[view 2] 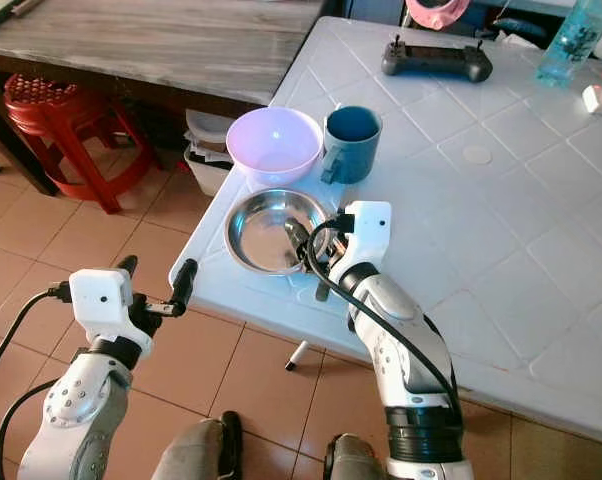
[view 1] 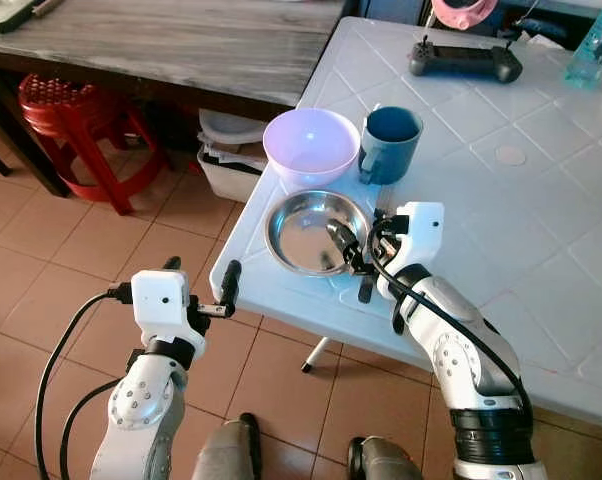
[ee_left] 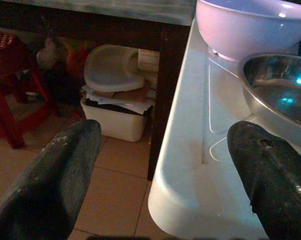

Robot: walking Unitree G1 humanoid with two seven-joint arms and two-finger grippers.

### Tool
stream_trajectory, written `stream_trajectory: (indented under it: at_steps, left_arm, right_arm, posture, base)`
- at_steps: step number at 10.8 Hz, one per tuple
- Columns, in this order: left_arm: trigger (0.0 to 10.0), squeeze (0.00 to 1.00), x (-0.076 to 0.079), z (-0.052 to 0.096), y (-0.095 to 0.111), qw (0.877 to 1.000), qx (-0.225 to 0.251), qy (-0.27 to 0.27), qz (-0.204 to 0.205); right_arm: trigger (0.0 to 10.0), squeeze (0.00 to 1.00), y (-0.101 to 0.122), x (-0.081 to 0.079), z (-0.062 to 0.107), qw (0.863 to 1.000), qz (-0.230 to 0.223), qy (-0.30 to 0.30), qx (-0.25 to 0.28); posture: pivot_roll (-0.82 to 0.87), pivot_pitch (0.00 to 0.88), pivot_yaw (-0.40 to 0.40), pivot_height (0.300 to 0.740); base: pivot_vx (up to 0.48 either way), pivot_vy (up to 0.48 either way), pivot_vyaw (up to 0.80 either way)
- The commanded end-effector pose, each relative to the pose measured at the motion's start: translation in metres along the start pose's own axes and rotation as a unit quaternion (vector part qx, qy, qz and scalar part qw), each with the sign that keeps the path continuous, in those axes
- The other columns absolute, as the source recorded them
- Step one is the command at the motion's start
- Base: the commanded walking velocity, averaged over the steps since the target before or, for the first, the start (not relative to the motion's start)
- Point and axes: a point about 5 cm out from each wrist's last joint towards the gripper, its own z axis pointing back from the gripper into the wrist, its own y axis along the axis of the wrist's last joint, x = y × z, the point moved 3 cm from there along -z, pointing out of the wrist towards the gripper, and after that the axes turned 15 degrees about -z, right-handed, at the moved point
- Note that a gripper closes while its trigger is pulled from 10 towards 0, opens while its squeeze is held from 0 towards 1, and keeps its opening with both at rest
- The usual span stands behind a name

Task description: Setting the table

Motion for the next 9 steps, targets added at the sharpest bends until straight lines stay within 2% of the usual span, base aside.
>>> stream_trajectory:
  at_steps: [1, 4, 9]
  left_arm:
    - [10.0, 0.00, -0.003, 0.002, 0.004, 1.000, 0.006, 0.010, 0.001]
    - [10.0, 0.00, -0.006, 0.001, 0.006, 1.000, 0.011, 0.017, 0.002]
    - [10.0, 0.00, -0.001, -0.005, 0.007, 1.000, 0.018, 0.008, 0.006]
  right_arm:
    - [10.0, 0.00, -0.008, 0.006, 0.003, 1.000, -0.007, -0.023, -0.015]
    - [10.0, 0.00, 0.001, -0.006, 0.007, 1.000, -0.006, -0.014, -0.003]
    - [10.0, 0.00, 0.016, -0.010, 0.009, 1.000, 0.004, -0.011, 0.012]
  posture:
    - [0.07, 0.213, 0.047, 0.740]
    - [0.07, 0.208, 0.049, 0.740]
    - [0.05, 0.201, 0.054, 0.740]
  base:
    - [0.000, 0.000, 0.00]
    - [0.000, 0.000, 0.00]
    - [0.000, 0.000, 0.00]
